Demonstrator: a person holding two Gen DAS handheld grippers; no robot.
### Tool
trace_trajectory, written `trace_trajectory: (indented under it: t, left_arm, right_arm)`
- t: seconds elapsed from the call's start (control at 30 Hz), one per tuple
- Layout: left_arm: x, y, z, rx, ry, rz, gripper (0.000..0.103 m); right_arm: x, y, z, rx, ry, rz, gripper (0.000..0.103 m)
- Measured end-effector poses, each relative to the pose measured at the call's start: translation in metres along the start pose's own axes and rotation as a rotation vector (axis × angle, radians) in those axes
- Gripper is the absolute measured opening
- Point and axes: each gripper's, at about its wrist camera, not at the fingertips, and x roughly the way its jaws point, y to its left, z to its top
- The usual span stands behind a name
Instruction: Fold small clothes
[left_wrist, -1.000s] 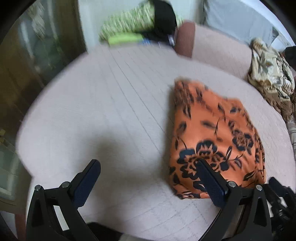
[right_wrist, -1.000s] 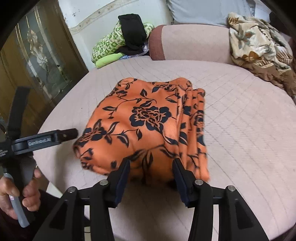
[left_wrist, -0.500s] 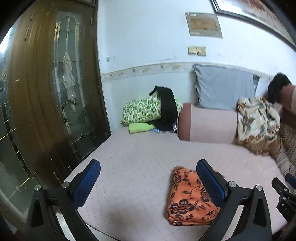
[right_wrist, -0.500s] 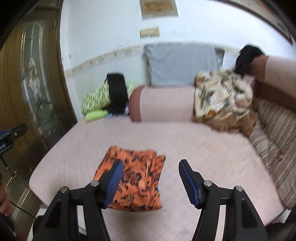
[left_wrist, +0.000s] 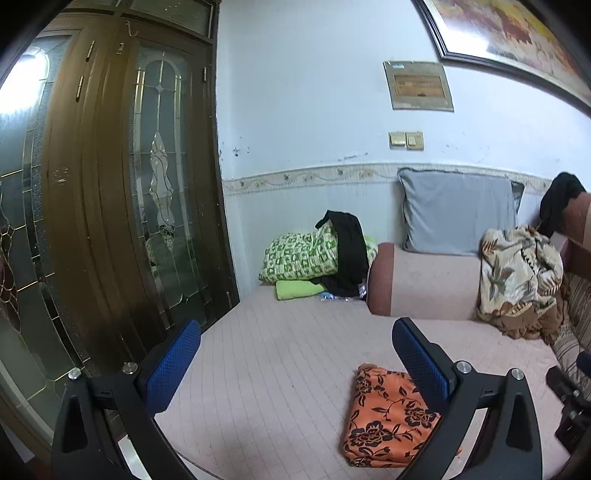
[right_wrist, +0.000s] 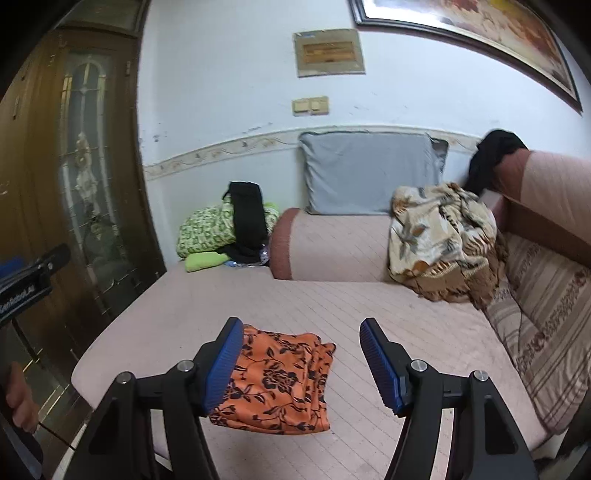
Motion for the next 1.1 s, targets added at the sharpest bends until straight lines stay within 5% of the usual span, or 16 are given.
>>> trace_trajectory:
  t: [0.47, 1.1]
  left_arm:
    - [-0.031, 0.013, 0.010, 0.004, -0.083, 0.015, 0.103]
    - [-0.042, 0.030, 0.018, -0.023, -0.098, -0.006, 0.103]
  right_arm:
    - [-0.013, 0.023, 0.009, -0.034, -0.073, 0.014, 0.069]
    - [0.003, 0.047, 0.004, -0.106, -0.032, 0.012, 0.069]
